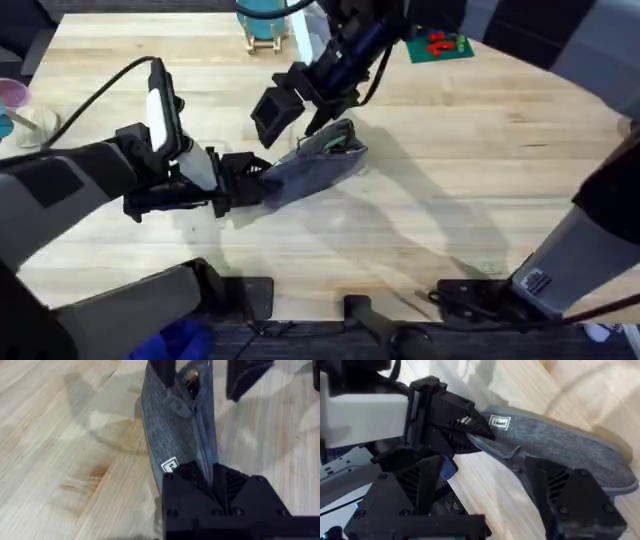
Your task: Unzip the bag, pick up the pens from the table one at a time and place them inside, then zip the bag closed.
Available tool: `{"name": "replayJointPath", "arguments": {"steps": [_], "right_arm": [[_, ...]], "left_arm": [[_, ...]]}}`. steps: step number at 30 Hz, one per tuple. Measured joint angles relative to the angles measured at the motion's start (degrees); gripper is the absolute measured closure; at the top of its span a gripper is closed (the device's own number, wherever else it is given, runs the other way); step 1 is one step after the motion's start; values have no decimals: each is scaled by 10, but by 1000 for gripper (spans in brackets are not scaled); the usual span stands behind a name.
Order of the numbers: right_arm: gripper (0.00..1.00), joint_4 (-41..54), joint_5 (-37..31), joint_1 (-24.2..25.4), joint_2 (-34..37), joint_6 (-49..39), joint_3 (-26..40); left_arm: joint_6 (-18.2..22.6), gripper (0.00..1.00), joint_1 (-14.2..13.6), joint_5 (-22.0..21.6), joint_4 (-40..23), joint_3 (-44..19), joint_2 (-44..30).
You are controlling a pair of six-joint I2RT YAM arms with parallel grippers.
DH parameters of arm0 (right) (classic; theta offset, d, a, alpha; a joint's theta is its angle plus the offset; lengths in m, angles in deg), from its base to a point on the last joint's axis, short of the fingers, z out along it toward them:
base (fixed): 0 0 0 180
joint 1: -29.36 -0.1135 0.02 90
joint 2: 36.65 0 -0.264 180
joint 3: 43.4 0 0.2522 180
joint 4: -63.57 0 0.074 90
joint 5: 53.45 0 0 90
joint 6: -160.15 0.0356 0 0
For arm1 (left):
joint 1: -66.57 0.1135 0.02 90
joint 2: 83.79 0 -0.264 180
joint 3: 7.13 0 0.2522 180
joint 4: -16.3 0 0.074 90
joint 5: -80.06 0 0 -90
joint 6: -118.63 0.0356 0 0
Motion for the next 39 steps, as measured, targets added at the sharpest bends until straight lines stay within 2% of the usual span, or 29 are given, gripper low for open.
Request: {"name": "replayJointPath", "arguments": {"steps": [4,7,15,19,23,30,39], "right_arm": [[6,7,-9,0,0,2,17],[5,30,-38,0,0,2,53],[5,92,-200,-25,-1,36,171],[5,96,-299,-61,-3,58,190],[4,98,-365,-96,-3,67,191],[5,100,-400,-120,-3,73,191],[5,121,-411,-121,-3,170,191]], "left_arm": [[0,961,0,0,0,0,0],[0,961,0,0,0,0,0],[0,961,0,0,0,0,0],[0,961,0,0,0,0,0],[0,961,0,0,0,0,0],[0,961,0,0,0,0,0],[0,961,0,0,0,0,0]]}}
